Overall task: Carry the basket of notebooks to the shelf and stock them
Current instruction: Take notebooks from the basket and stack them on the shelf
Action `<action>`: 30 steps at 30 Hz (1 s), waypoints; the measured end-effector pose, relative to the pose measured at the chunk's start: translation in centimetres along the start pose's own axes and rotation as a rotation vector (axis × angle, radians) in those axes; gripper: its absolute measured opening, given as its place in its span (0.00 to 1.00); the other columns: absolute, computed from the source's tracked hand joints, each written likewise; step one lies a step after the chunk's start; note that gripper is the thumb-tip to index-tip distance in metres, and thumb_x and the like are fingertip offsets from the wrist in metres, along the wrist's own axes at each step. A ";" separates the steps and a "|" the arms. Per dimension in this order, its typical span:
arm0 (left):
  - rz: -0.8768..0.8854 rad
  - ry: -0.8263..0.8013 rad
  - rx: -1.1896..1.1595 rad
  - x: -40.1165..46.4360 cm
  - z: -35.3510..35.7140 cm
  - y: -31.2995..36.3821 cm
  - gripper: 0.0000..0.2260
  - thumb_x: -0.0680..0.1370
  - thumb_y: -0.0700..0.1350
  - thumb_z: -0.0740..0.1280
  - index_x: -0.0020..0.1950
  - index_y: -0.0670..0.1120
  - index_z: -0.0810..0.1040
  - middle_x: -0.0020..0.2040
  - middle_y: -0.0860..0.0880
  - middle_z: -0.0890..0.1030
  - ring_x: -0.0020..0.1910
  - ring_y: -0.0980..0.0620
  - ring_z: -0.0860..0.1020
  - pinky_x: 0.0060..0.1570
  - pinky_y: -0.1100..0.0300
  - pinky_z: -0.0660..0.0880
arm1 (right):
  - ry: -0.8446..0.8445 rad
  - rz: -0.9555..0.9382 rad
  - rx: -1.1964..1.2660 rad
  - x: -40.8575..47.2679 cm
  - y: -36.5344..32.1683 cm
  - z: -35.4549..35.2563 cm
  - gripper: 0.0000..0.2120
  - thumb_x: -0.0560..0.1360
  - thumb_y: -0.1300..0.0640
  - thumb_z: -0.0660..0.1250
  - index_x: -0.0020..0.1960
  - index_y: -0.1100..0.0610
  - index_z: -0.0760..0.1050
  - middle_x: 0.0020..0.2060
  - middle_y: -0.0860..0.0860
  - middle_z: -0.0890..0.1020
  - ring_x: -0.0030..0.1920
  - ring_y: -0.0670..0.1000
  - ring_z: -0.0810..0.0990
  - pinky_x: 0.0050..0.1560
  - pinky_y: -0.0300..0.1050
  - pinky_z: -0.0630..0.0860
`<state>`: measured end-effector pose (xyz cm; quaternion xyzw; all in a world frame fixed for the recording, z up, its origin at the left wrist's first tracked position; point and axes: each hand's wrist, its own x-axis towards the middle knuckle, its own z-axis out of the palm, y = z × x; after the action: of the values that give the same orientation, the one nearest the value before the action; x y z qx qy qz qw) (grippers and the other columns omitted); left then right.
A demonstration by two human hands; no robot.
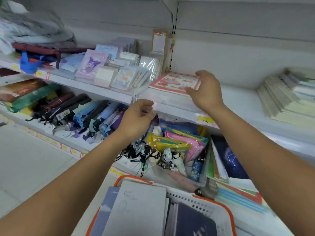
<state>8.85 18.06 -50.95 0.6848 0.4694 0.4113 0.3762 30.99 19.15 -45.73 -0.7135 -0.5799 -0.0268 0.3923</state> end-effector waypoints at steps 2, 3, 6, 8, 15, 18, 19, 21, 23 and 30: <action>-0.038 -0.118 0.152 -3.0 0.6 -2.2 0.11 0.78 0.46 0.68 0.60 0.48 0.76 0.51 0.53 0.80 0.50 0.55 0.79 0.55 0.54 0.77 | 0.230 -0.204 0.230 -7.0 -0.7 -0.2 0.10 0.76 0.54 0.69 0.56 0.55 0.77 0.51 0.49 0.81 0.48 0.48 0.79 0.47 0.40 0.75; -0.082 -0.196 0.244 -4.5 0.8 -3.4 0.12 0.77 0.47 0.69 0.60 0.47 0.77 0.51 0.52 0.80 0.51 0.53 0.79 0.56 0.54 0.76 | 0.207 -0.222 0.352 -10.8 -0.9 0.4 0.05 0.77 0.55 0.68 0.50 0.56 0.78 0.43 0.49 0.82 0.41 0.46 0.79 0.42 0.39 0.74; -0.195 -0.490 0.572 -8.7 0.8 -6.5 0.15 0.77 0.51 0.69 0.59 0.44 0.78 0.52 0.47 0.81 0.53 0.48 0.79 0.55 0.56 0.75 | -0.304 0.036 0.405 -20.2 2.1 6.7 0.09 0.77 0.54 0.69 0.40 0.57 0.78 0.34 0.54 0.82 0.35 0.50 0.79 0.39 0.48 0.78; -0.258 -0.637 0.712 -11.0 0.2 -8.1 0.17 0.77 0.54 0.68 0.60 0.45 0.78 0.54 0.46 0.81 0.52 0.47 0.78 0.53 0.57 0.74 | -0.735 0.411 0.238 -25.2 5.6 11.1 0.17 0.75 0.45 0.71 0.42 0.60 0.79 0.38 0.58 0.83 0.38 0.56 0.83 0.43 0.56 0.83; -0.447 -0.749 0.947 -13.2 -0.7 -11.4 0.26 0.79 0.61 0.60 0.65 0.41 0.75 0.62 0.43 0.77 0.59 0.45 0.75 0.57 0.55 0.70 | -0.964 0.875 0.265 -32.4 9.3 14.3 0.30 0.63 0.38 0.79 0.55 0.55 0.77 0.49 0.53 0.82 0.43 0.55 0.85 0.42 0.51 0.85; -0.568 -0.789 1.005 -13.6 -0.7 -12.7 0.27 0.80 0.60 0.58 0.67 0.39 0.72 0.60 0.40 0.77 0.58 0.41 0.77 0.52 0.53 0.74 | -0.945 0.844 0.271 -33.0 9.1 15.2 0.28 0.62 0.43 0.82 0.55 0.57 0.80 0.50 0.53 0.84 0.45 0.55 0.85 0.41 0.51 0.85; -0.631 -0.816 0.993 -13.9 -0.7 -13.2 0.27 0.81 0.59 0.58 0.69 0.38 0.70 0.63 0.37 0.76 0.59 0.39 0.76 0.51 0.53 0.76 | -0.935 0.834 0.273 -33.2 9.2 15.4 0.26 0.63 0.46 0.82 0.55 0.57 0.80 0.49 0.54 0.84 0.46 0.55 0.85 0.40 0.52 0.85; -0.757 -0.873 0.980 -14.5 -0.7 -14.4 0.28 0.81 0.58 0.58 0.74 0.39 0.65 0.70 0.37 0.70 0.64 0.37 0.74 0.55 0.50 0.77 | -0.925 0.844 0.292 -33.3 9.6 15.7 0.23 0.65 0.50 0.82 0.55 0.57 0.80 0.50 0.54 0.83 0.46 0.55 0.84 0.38 0.49 0.84; -0.858 -0.924 0.973 -14.9 -0.6 -15.6 0.29 0.81 0.58 0.59 0.76 0.42 0.61 0.73 0.39 0.66 0.67 0.38 0.71 0.55 0.48 0.77 | -0.905 0.874 0.313 -33.2 9.9 15.8 0.18 0.67 0.55 0.81 0.52 0.59 0.78 0.50 0.57 0.83 0.47 0.57 0.84 0.36 0.47 0.84; -1.019 -0.799 0.729 -14.2 -1.3 -17.7 0.28 0.81 0.53 0.63 0.75 0.39 0.61 0.70 0.36 0.70 0.68 0.36 0.70 0.62 0.41 0.73 | -0.800 0.717 0.251 -33.3 10.3 15.6 0.17 0.66 0.49 0.81 0.41 0.60 0.79 0.38 0.52 0.83 0.41 0.53 0.84 0.42 0.52 0.84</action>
<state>-1.40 9.60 -69.33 0.5609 0.6632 -0.2765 0.4113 22.40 1.29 -78.40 -0.7685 -0.4033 0.4510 0.2081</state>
